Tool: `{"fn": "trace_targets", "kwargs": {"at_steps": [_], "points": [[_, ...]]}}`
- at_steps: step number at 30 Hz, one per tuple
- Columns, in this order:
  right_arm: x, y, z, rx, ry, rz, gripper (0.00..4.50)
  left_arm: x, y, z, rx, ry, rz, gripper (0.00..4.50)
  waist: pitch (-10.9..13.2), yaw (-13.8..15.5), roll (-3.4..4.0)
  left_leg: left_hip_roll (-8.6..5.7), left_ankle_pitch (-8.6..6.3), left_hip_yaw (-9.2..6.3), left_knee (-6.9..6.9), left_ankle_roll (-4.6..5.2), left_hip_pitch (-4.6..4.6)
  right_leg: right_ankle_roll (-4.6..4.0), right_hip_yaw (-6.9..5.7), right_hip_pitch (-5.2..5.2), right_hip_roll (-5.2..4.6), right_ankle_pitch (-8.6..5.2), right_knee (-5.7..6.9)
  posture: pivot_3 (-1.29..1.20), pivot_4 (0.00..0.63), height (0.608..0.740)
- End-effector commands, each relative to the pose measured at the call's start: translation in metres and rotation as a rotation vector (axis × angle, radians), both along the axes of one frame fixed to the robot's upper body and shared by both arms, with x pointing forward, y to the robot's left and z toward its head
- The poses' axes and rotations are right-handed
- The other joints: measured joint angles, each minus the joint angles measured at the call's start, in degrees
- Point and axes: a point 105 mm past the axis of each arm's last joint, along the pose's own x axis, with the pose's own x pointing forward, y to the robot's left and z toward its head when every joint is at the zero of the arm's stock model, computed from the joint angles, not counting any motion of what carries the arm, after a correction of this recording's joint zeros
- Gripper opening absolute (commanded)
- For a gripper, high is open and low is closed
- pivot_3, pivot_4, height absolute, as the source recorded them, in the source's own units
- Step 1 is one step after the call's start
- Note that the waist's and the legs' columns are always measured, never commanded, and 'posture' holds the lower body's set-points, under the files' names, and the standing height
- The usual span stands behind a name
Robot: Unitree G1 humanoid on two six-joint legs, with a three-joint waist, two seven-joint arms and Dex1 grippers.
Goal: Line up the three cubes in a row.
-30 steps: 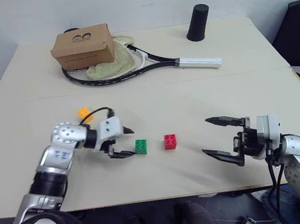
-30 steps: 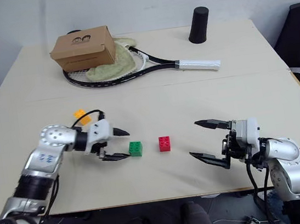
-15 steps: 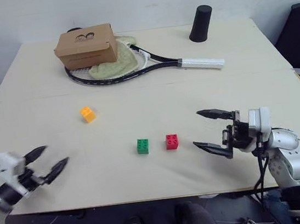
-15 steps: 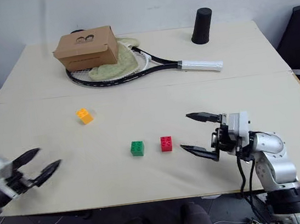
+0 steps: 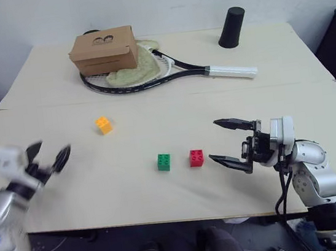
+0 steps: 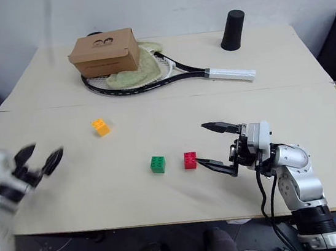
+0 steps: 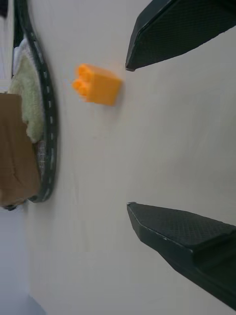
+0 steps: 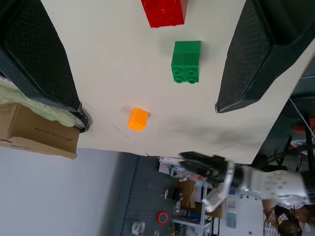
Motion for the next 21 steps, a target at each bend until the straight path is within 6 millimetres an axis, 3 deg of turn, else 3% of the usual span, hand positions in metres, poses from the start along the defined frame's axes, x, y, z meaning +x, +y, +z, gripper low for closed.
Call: {"fn": "trace_targets", "kwargs": {"at_steps": [1, 7, 13, 21], "points": [[-0.001, -0.003, 0.003, -0.003, -0.030, -0.016, 4.50, 0.012, -0.018, -0.003, -0.025, 0.048, 0.080, 4.49, 0.0, -0.5, 0.04, 0.01, 0.01, 0.13, -0.03, -0.04, 0.01, 0.04, 0.10, -0.02, 0.00, 0.01, -0.02, 0.00, 0.150, 0.740], [-0.003, -0.002, 0.001, -0.002, -0.036, -0.023, 4.50, 0.018, -0.057, -0.007, -0.198, 0.033, 0.276, 4.49, 0.0, -1.4, -0.04, 0.02, -0.07, 0.29, 0.00, 0.06, -0.14, 0.21, 0.10, -0.07, -0.01, 0.06, -0.14, 0.00, 0.150, 0.740], [-0.004, -0.001, -0.001, -0.002, -0.026, -0.022, 4.50, 0.031, -0.092, -0.021, -0.141, 0.066, 0.344, 4.49, 0.0, -1.1, -0.04, -0.04, 0.00, 0.25, 0.04, -0.01, 0.03, 0.20, 0.13, -0.02, 0.01, 0.06, -0.13, 0.00, 0.150, 0.740], [-0.005, 0.004, -0.003, -0.005, -0.017, 0.002, 4.50, 0.063, -0.103, -0.023, -0.138, 0.079, 0.457, 4.49, 0.0, -0.7, -0.04, -0.03, 0.02, 0.27, 0.05, -0.04, 0.01, 0.19, 0.11, -0.04, 0.04, 0.06, -0.15, 0.00, 0.150, 0.740]]}}
